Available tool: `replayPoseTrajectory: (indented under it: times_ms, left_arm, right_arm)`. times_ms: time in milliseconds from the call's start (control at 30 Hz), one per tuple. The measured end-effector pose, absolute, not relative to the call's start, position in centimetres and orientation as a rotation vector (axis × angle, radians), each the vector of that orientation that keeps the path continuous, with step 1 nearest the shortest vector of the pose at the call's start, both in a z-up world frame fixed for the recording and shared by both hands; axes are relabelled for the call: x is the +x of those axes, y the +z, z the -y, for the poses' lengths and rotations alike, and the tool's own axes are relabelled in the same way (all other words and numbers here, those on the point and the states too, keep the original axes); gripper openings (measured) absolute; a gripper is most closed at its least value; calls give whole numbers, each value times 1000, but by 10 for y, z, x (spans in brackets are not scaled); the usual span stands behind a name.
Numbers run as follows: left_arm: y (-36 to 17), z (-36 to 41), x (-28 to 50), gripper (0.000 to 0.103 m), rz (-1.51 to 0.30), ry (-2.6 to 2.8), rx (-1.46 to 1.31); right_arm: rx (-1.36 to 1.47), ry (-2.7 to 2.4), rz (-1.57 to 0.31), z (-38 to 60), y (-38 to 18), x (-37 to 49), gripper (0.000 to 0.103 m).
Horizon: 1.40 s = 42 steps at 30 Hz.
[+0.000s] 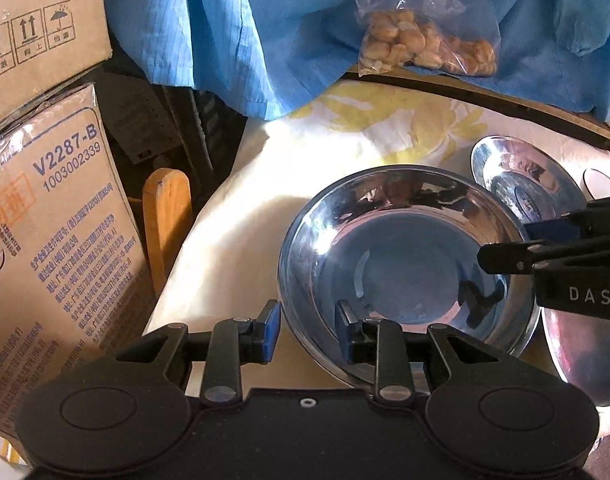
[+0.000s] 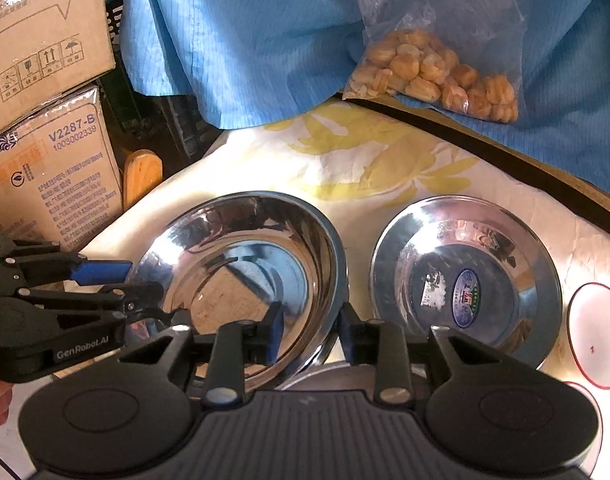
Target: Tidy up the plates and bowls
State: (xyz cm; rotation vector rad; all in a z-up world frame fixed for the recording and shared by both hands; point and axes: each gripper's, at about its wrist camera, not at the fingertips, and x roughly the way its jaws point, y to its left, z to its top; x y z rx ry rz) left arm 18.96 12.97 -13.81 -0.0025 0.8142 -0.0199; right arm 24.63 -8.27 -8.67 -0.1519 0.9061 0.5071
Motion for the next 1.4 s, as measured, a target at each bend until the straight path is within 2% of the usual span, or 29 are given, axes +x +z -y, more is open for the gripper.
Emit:
replayPoseTrajectory:
  times_ms: [100, 367, 467, 567, 867, 1067, 1400]
  left_arm:
    - [-136, -131, 190, 35, -819, -8, -11]
    - [-120, -139, 188, 61, -786, 12, -61]
    - [-114, -136, 189, 68, -769, 9, -61]
    - [-109, -130, 194, 71, -764, 3, -62]
    - [-88, -99, 221, 90, -727, -90, -41]
    - [-77, -62, 261, 94, -711, -222, 9]
    - [-84, -4, 322, 99, -786, -433, 167]
  right_arm:
    - [-142, 508, -905, 83, -87, 247, 38]
    - [-104, 527, -891, 87, -82, 245, 51]
    - [-84, 533, -877, 91, -78, 244, 57]
    - [-68, 532, -871, 95, -74, 245, 59]
    - [18, 443, -824, 138, -47, 242, 74]
    - [101, 354, -834, 181, -40, 246, 79]
    - [223, 265, -898, 219, -52, 257, 85]
